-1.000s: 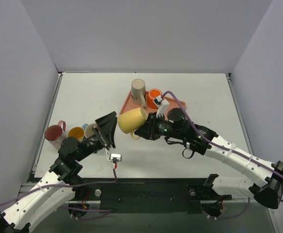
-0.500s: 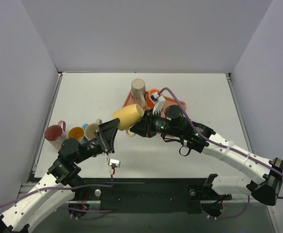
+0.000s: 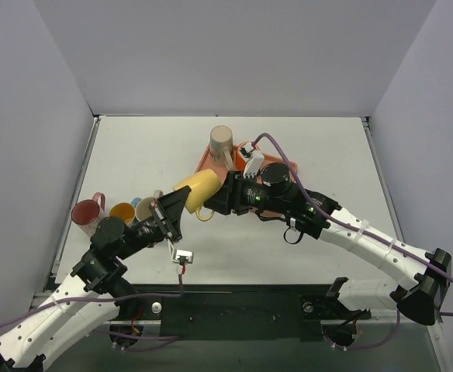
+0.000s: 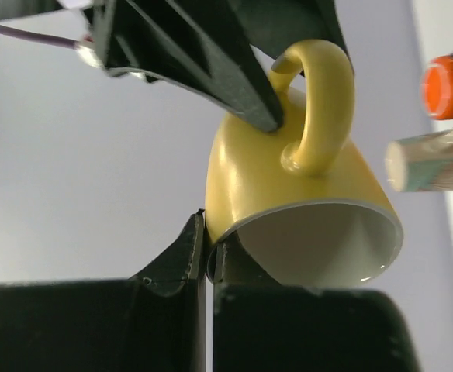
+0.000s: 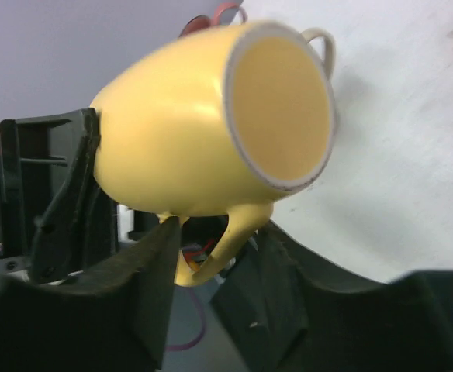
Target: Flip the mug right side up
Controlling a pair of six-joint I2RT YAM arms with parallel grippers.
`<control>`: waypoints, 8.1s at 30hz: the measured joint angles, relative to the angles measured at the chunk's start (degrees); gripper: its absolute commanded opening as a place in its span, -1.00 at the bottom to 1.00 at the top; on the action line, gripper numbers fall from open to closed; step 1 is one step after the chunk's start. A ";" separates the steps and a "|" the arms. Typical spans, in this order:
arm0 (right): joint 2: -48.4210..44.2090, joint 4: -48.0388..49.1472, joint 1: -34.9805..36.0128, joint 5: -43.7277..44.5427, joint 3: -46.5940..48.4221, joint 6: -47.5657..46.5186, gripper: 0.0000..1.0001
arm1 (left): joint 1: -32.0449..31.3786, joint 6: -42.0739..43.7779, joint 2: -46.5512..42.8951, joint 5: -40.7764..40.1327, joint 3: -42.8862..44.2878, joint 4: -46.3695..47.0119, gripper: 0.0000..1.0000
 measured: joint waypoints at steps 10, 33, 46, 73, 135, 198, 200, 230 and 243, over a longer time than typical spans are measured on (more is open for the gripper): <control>-9.25 -7.15 -6.03 17.75 -1.31 -10.60 0.47 | 4.09 -28.96 28.94 -27.39 34.25 -39.26 -1.00; -8.98 -12.44 -5.92 24.11 -5.40 -15.61 0.48 | 59.69 -70.16 102.05 -22.51 104.65 -85.44 -1.00; -6.29 -12.28 -5.60 23.65 -5.40 -15.41 0.48 | 60.39 -69.96 102.20 -17.59 96.28 -86.49 -1.00; 46.23 -9.31 -10.75 33.16 31.82 -37.16 -0.06 | 60.22 -66.12 84.13 -7.48 100.30 -86.33 0.21; 17.99 14.86 -10.69 -3.69 12.94 6.05 -1.00 | 26.97 -10.08 2.40 12.72 19.61 -25.42 0.78; -0.13 -1.60 -11.69 19.52 1.62 -16.65 0.62 | 46.01 -66.12 88.80 -20.61 107.01 -83.34 -1.00; 0.24 -2.51 -12.24 20.74 1.64 -17.97 0.62 | 47.01 -68.50 90.82 -20.35 106.90 -83.97 -1.00; 38.03 -11.58 -24.02 22.38 23.32 -30.56 0.41 | 48.83 -71.41 96.04 -16.09 96.30 -87.91 -0.57; 48.06 -15.17 -26.25 19.06 29.92 -31.89 0.15 | 49.13 -69.09 97.81 -16.06 105.92 -86.99 -0.35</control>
